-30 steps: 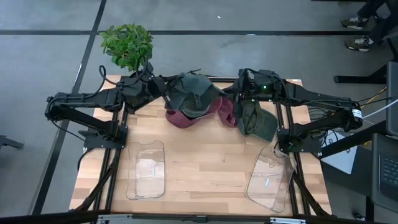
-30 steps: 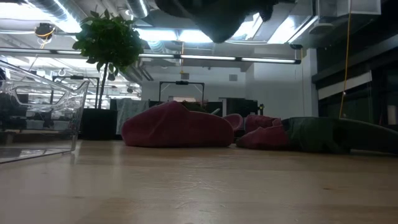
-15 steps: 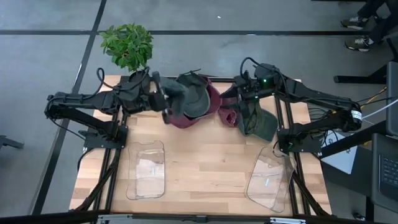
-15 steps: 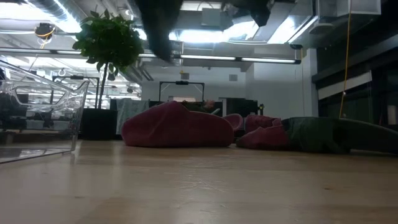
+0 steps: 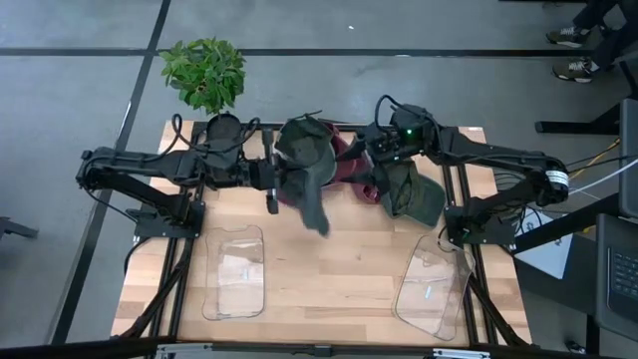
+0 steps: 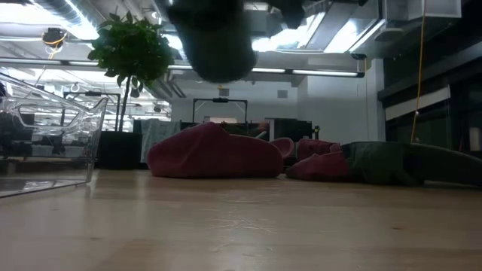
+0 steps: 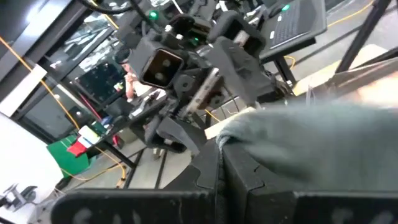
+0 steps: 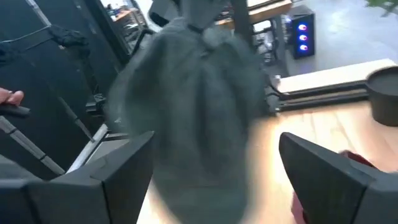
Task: Pick & Place hat
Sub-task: Put the bottom left gray cap into the right transparent bin
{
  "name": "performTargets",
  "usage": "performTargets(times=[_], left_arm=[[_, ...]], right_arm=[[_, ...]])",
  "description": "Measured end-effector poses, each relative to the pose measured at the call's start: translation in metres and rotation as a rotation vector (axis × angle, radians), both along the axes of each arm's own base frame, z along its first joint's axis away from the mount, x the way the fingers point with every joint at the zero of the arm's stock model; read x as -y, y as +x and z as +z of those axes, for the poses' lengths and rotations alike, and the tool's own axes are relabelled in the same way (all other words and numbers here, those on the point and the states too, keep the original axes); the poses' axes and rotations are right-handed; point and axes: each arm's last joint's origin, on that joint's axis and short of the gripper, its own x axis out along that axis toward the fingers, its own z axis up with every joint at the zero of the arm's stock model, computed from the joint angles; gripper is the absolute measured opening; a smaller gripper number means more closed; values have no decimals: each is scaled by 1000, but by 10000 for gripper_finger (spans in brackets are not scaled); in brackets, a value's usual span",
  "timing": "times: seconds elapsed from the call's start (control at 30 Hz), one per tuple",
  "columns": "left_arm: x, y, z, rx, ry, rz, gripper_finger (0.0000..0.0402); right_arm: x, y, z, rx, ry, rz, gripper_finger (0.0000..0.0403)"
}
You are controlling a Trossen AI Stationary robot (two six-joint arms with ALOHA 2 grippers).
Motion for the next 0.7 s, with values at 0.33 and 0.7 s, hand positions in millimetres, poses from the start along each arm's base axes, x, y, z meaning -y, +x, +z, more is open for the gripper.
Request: performTargets(times=[0.33,0.7], left_arm=[[1,4,1,37,-37,-21,2],[0,4,2,53,-48,-11,3]], right_arm=[[1,26,-10,79,-63,-40,335],[-1,37,-14,104,13,66,335]])
